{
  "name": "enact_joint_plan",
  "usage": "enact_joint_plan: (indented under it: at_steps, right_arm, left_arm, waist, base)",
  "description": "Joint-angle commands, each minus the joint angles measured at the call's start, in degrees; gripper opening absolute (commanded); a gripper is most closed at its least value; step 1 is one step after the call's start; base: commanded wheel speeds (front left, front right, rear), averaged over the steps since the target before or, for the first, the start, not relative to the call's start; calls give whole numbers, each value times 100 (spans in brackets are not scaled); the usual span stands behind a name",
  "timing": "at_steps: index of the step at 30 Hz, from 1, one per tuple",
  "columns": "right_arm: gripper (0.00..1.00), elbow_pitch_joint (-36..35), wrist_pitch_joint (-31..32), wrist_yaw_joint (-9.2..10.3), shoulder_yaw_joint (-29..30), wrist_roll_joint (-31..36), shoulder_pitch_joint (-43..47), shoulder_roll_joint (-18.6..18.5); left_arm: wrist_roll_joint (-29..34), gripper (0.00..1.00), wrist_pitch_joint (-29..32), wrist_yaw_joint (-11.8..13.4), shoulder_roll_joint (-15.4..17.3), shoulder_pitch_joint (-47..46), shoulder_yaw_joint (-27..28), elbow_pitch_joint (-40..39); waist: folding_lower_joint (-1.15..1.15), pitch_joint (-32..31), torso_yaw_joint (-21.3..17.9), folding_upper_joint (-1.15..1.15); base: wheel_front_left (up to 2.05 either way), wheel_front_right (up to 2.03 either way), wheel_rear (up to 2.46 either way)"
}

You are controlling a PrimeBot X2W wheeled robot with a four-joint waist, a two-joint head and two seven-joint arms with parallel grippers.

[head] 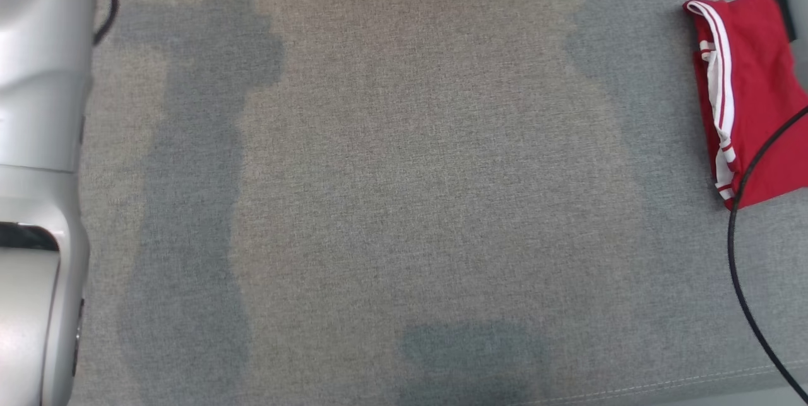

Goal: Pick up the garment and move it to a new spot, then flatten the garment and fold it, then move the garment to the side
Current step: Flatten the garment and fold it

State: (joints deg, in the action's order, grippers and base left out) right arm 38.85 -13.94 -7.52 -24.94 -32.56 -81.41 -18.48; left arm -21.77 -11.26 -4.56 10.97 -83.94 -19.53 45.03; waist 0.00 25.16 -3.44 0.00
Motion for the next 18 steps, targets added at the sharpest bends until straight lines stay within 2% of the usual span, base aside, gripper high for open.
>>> enact_joint_plan:
  at_steps: [1, 5, 6, 11, 14, 18]
  right_arm:
    - [0, 244, -65, 6, -176, -67, -97, 131]
    - [0, 534, -103, 7, -507, -185, -29, 156]
    - [0, 676, -120, 6, -748, -335, 180, 145]
    - [0, 538, -133, 6, -1210, -741, 886, -66]
    - [0, 175, -132, 6, -1300, -877, 1637, -225]
    - [0, -312, -134, 6, -1162, -741, 2695, -440]
  left_arm:
    - [-57, 0, -51, -60, -63, 1, -41, 359]
    - [-186, 0, -140, -137, -188, 155, -44, 876]
    - [-279, 0, -217, -163, -257, 320, 0, 1161]
    - [-616, 0, -355, -247, -485, 1008, 97, 1607]
    - [-729, 0, -384, -275, -582, 1655, 112, 1571]
    - [-739, 0, -391, -281, -629, 2710, 281, 1118]
  waist:
    - [0, 62, 25, 0]
    - [0, 158, 72, 0]
    - [0, 200, 94, 0]
    - [0, 272, 183, 0]
    - [0, 230, 217, 0]
    - [0, 92, 238, 0]
  base:
    - [0, 0, 0]
    - [0, 0, 0]
    - [0, 0, 0]
    - [0, 0, 0]
    - [0, 0, 0]
    - [0, 0, 0]
